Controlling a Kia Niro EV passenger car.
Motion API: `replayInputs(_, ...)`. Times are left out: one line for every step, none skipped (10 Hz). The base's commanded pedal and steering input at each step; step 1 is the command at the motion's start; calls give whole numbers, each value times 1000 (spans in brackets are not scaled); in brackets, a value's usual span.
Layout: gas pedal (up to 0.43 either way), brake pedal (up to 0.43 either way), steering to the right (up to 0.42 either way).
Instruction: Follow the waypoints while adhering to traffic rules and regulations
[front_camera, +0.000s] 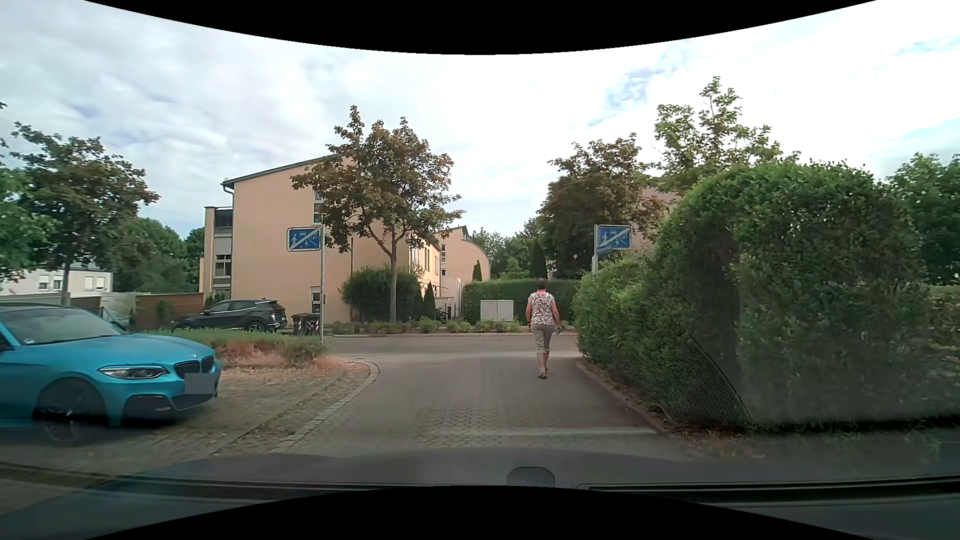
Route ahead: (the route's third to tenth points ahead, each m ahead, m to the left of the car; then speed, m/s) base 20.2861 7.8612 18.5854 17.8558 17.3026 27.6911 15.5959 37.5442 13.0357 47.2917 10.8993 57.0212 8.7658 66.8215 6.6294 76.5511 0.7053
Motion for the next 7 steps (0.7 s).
replayInputs(0,0,0)
replayInputs(0,0,0)
replayInputs(0,0,0)
replayInputs(0,6,0)
replayInputs(0,12,0)
replayInputs(0,18,0)
replayInputs(0,12,0)
